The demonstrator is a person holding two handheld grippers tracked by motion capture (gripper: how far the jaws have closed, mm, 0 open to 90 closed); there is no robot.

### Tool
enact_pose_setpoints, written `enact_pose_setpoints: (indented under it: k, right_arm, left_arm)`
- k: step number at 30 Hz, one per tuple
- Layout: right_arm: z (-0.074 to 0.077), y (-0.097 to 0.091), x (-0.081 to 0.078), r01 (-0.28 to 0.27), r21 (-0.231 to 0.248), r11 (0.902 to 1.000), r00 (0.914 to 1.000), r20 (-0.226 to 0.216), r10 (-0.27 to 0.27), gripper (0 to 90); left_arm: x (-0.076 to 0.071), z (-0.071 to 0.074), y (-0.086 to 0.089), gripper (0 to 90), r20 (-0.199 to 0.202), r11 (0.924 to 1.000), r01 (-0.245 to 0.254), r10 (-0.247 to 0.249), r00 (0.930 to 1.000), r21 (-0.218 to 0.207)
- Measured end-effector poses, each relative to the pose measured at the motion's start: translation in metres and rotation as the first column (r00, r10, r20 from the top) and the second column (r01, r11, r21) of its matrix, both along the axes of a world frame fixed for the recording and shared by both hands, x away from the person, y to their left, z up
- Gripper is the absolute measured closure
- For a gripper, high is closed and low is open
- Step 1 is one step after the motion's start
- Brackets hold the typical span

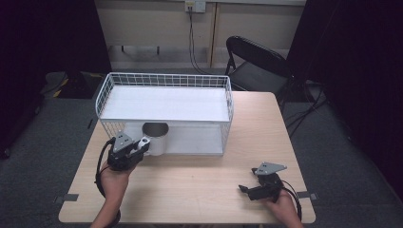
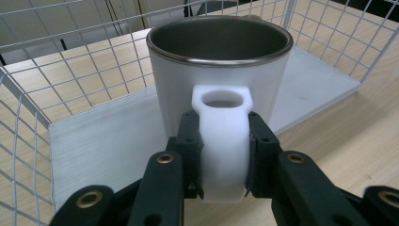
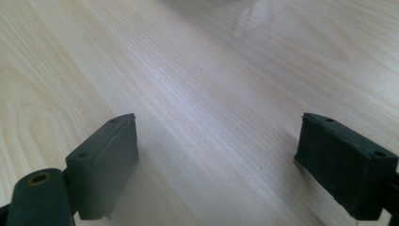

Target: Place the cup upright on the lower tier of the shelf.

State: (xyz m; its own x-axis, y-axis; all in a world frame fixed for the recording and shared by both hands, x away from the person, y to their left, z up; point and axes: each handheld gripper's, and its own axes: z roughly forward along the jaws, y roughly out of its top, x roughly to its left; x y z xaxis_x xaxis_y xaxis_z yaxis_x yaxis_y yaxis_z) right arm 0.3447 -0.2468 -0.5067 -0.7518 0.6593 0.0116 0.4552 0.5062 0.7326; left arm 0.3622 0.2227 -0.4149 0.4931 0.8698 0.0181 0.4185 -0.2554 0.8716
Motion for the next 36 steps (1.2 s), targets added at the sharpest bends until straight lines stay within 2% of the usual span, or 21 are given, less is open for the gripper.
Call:
enact_pose_setpoints:
  k: [11, 27, 28, 32, 36]
  right_arm:
    - [0.000, 0.000, 0.000, 0.000, 0.000, 1.0000, 1.0000, 0.000, 0.000, 12.2]
    - [0.000, 0.000, 0.000, 0.000, 0.000, 1.0000, 1.0000, 0.000, 0.000, 12.2]
    - [0.000, 0.000, 0.000, 0.000, 0.000, 1.0000, 1.0000, 0.000, 0.000, 12.2]
    - [0.000, 0.000, 0.000, 0.000, 0.000, 1.0000, 1.0000, 0.000, 0.000, 12.2]
    - [0.000, 0.000, 0.000, 0.000, 0.000, 1.0000, 1.0000, 0.000, 0.000, 12.2]
  left_arm:
    - [0.006, -0.002, -0.002, 72.2, -0.001, 0.9997, -0.014, 0.014, 0.9999, 0.018]
    - [0.014, -0.006, -0.004, 72.2, 0.011, 0.9990, -0.044, 0.044, 0.9990, 0.012]
    - [0.015, -0.007, -0.005, 72.2, 0.014, 0.9987, -0.050, 0.050, 0.9986, 0.002]
    - [0.017, -0.008, -0.006, 72.1, 0.014, 0.9985, -0.053, 0.053, 0.9985, 0.015]
    - [0.020, -0.009, -0.008, 72.2, 0.015, 0.9982, -0.059, 0.059, 0.9981, 0.009]
